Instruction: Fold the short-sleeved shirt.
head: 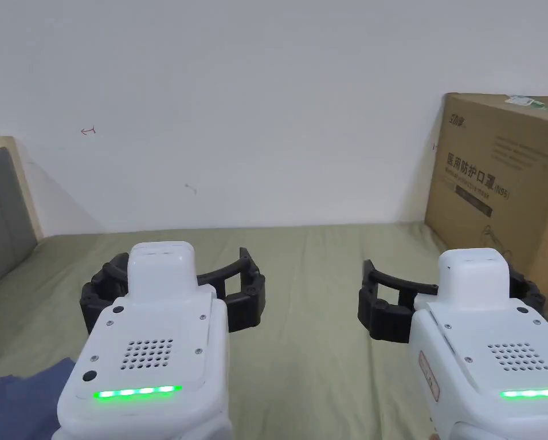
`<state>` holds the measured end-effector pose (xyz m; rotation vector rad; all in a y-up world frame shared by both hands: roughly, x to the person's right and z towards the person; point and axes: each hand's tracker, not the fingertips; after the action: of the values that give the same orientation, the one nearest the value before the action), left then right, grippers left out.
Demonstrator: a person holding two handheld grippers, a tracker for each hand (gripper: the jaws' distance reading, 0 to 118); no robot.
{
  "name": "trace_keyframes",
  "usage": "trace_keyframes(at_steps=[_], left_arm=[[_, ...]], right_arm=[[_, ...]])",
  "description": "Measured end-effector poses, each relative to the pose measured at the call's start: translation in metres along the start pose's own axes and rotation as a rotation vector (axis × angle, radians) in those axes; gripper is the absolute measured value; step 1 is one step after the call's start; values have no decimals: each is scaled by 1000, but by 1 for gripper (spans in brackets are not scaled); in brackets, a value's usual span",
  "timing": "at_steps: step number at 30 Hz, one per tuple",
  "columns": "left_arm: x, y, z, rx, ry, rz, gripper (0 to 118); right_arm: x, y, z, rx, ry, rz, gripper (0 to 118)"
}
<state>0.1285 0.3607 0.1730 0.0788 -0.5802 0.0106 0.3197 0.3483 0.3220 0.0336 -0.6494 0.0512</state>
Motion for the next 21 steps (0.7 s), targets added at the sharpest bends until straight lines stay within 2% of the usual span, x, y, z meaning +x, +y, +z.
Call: trace_keyframes(at_steps=[6, 16, 21], left_arm=[[-1, -2, -2, 15, -24, 0, 117], [0, 0, -7, -69, -57, 35, 117], [5, -1, -5, -67, -45, 3, 116]], right_arm=[[2, 0, -1, -4, -10, -17, 118], [4, -1, 1, 3, -33, -17, 118], [5, -1, 1, 0, -32, -21, 118]])
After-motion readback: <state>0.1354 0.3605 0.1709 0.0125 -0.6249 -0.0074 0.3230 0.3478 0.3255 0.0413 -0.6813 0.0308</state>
